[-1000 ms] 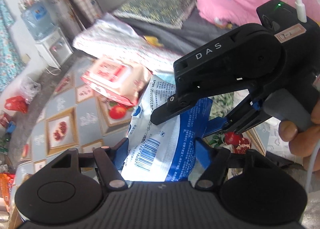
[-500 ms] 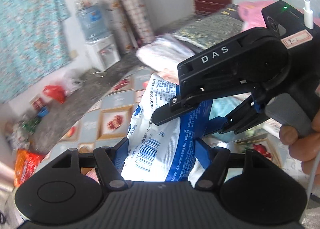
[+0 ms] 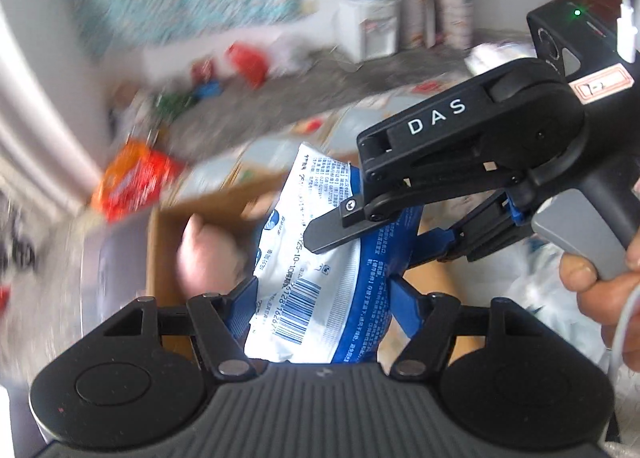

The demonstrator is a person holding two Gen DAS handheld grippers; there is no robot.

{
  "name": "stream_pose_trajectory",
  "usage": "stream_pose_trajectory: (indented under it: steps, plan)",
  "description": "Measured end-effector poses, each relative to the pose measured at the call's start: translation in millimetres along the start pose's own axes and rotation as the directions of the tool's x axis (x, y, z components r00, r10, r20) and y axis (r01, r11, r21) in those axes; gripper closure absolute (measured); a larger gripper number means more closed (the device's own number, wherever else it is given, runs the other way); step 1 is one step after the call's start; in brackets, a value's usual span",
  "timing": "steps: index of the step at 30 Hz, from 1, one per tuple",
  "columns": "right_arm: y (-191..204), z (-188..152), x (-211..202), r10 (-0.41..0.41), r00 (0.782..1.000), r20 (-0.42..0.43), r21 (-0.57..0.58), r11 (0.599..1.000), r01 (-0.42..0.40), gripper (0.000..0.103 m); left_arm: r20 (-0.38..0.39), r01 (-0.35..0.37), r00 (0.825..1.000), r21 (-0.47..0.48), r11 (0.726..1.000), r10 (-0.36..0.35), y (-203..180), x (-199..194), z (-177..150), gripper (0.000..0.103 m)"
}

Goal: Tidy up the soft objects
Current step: 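Carry the blue packet with both tools over the cardboard box, then lower the blue packet beside the cotton swab bag and open both tools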

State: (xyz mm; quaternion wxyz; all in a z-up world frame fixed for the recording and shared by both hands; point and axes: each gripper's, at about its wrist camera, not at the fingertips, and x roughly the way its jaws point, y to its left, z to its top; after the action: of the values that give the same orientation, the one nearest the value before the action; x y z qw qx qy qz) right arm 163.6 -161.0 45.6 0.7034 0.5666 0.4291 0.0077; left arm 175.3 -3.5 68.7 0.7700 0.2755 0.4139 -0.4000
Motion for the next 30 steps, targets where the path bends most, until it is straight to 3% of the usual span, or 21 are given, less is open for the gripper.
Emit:
stream_pose_trajectory:
  steps: [4,8,10,15,20,23,27,30]
  plan:
    - [9.3,1.2,43.0,-0.096,0.992,-0.081,-0.07,0.993,0.09,0.044,-0.07,0.024,0.997,-0.116,0.993,-0.032,32.8,20.5,-19.2,0.033]
    - [8.2,0.8,69.2,-0.201,0.975,-0.094,-0.125,0.974,0.189,0.043,-0.15,0.017,0.988,-0.172,0.985,-0.043,49.9,48.2,-42.4,0.032]
    - [6.8,0.2,69.4,-0.191,0.979,-0.071,-0.138,0.974,0.18,0.043,-0.197,-0.016,0.98,-0.135,0.991,-0.011,47.8,59.8,-50.1,0.04]
    - [1.0,12.3,60.6,-0.181,0.983,-0.007,-0.138,0.974,0.179,0.043,-0.237,0.007,0.971,-0.111,0.994,-0.034,46.4,73.9,-55.6,0.039]
    - [-8.2,22.5,46.5,-0.148,0.987,0.057,-0.1,0.983,0.153,0.043,-0.229,0.006,0.973,-0.111,0.994,-0.032,49.9,83.0,-50.4,0.028]
    - [-14.4,23.9,38.5,-0.132,0.988,0.083,-0.062,0.989,0.137,0.043,-0.273,0.037,0.959,-0.137,0.99,-0.073,56.3,109.1,-42.9,0.027]
    - [-28.8,20.9,36.9,-0.118,0.99,0.08,-0.001,0.993,0.119,0.043,-0.323,0.05,0.938,-0.22,0.974,-0.122,58.7,131.4,-46.0,0.04]
    - [-36.8,16.3,34.9,-0.11,0.991,0.079,0.022,0.994,0.109,0.043,-0.31,0.042,0.947,-0.134,0.99,-0.082,48.7,133.3,-47.3,0.039]
